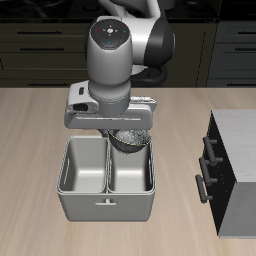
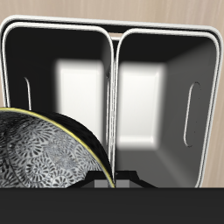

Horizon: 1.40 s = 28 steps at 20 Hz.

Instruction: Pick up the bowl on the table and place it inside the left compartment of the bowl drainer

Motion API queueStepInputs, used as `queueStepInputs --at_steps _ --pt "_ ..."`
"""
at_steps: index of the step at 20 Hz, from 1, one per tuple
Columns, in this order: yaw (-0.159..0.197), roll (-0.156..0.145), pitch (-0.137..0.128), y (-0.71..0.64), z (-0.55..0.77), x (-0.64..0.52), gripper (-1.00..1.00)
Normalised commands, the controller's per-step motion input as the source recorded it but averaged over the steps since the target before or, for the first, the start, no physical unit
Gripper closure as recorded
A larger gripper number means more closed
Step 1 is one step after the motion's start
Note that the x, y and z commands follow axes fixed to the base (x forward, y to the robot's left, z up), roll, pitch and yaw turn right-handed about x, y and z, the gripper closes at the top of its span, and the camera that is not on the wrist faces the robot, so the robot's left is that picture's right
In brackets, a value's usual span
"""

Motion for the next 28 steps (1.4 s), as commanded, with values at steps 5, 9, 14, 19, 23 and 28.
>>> queueStepInputs --at_steps 5,9,14,19,23,28 --pt "0.022 0.005 0.013 -0.03 -0.08 -0.01 1.00" --pt "0.011 -0.006 0.010 -0.05 -0.07 0.01 1.00" --pt "0.034 -0.032 0.001 -0.04 -0.02 0.01 1.00" --pt "0.003 -0.004 0.001 -0.08 0.00 0.00 -1.00" --pt "0.014 -0.010 0.003 -0.09 -0.02 -0.02 -1.00" --pt "0.004 -0.002 -0.005 -0.08 0.01 -0.01 -1.00"
